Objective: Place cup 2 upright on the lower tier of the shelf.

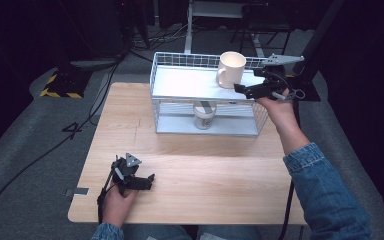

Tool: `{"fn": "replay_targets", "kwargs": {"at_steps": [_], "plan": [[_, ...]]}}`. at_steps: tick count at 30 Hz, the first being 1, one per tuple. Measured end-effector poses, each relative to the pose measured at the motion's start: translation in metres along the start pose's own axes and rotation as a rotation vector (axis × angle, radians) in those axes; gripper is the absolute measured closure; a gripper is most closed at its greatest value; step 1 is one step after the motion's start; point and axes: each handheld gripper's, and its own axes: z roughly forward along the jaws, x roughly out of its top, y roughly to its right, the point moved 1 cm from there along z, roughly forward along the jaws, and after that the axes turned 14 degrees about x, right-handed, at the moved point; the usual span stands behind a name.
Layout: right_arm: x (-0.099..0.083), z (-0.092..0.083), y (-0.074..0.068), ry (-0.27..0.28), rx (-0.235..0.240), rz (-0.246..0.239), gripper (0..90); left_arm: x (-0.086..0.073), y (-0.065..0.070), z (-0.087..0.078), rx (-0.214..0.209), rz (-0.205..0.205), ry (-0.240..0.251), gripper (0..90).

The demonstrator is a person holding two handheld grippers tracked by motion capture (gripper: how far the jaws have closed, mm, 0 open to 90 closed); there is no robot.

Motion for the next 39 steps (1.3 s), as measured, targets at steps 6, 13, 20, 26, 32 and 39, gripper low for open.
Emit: {"fn": "replay_targets", "kwargs": {"at_steps": [6, 13, 20, 26, 32, 39], "plan": [[-0.011, -0.017, -0.013, 0.006, 0.018, -0.024, 0.0, 0.0, 0.0, 0.0, -0.002, 0.001, -0.002, 0.2], [-0.021, -0.041, -0.028, 0.02, 0.032, -0.047, 0.0, 0.002, 0.0, 0.002, -0.001, -0.003, 0.0, 0.2], [-0.037, -0.06, -0.041, 0.017, 0.037, -0.051, 0.0, 0.003, 0.001, 0.003, -0.003, -0.006, -0.002, 0.1], [-0.053, -0.072, -0.047, 0.019, 0.047, -0.027, 0.1, 0.003, 0.001, 0.003, -0.001, -0.007, -0.001, 0.2], [-0.07, -0.079, -0.054, -0.006, 0.043, -0.027, 0.3, 0.003, 0.001, 0.003, -0.001, -0.007, -0.001, 0.2], [-0.094, -0.082, -0.065, -0.017, 0.044, 0.006, 0.3, 0.003, 0.001, 0.003, -0.001, -0.007, -0.001, 0.2]]}}
